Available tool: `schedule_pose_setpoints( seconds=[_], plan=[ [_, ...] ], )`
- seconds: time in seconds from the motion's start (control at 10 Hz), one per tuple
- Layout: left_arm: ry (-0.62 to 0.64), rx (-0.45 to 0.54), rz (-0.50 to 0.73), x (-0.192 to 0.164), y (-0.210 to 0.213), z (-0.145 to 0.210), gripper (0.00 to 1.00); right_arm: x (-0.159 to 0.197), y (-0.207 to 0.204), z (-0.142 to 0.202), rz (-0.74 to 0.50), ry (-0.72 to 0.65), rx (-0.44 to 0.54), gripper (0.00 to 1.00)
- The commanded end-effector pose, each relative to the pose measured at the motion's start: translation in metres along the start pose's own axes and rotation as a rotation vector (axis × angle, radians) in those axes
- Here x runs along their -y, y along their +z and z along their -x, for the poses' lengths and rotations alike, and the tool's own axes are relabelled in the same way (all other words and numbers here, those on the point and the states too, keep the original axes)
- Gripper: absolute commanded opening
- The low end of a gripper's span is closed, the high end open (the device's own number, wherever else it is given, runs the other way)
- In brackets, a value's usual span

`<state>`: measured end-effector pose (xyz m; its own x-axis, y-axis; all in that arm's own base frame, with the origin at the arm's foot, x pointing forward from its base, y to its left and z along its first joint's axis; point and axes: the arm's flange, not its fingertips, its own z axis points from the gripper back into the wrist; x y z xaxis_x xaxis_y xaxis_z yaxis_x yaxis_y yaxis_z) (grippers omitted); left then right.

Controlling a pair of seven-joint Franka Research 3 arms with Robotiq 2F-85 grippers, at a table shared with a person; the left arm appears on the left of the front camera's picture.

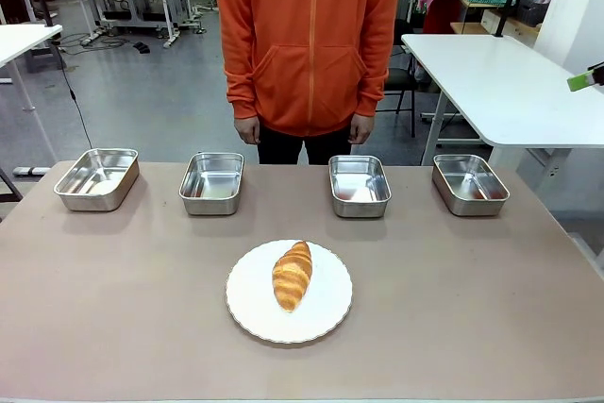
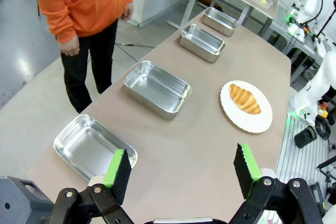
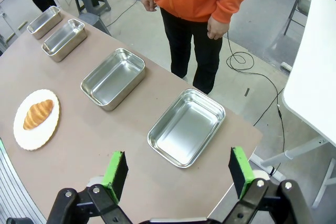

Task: Place the bread in the container.
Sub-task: Place the Butter Roll into the Airtight Container indicated by the human.

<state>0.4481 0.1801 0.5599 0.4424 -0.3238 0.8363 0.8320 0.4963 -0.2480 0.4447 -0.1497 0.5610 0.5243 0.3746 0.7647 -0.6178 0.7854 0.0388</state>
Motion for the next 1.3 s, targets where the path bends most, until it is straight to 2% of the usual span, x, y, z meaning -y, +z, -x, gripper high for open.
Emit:
schedule_pose_setpoints(
  seconds=[0.0,1.2],
  plan=[
    [-0.013,0.003,0.007,0.0014,0.0013,0.0003,1.0,0.0,-0.002,0.0003,-0.008,-0.001,0.022,1.0],
    [-0.013,0.003,0.007,0.0014,0.0013,0.0003,1.0,0.0,-0.002,0.0003,-0.008,-0.001,0.022,1.0]
  ],
)
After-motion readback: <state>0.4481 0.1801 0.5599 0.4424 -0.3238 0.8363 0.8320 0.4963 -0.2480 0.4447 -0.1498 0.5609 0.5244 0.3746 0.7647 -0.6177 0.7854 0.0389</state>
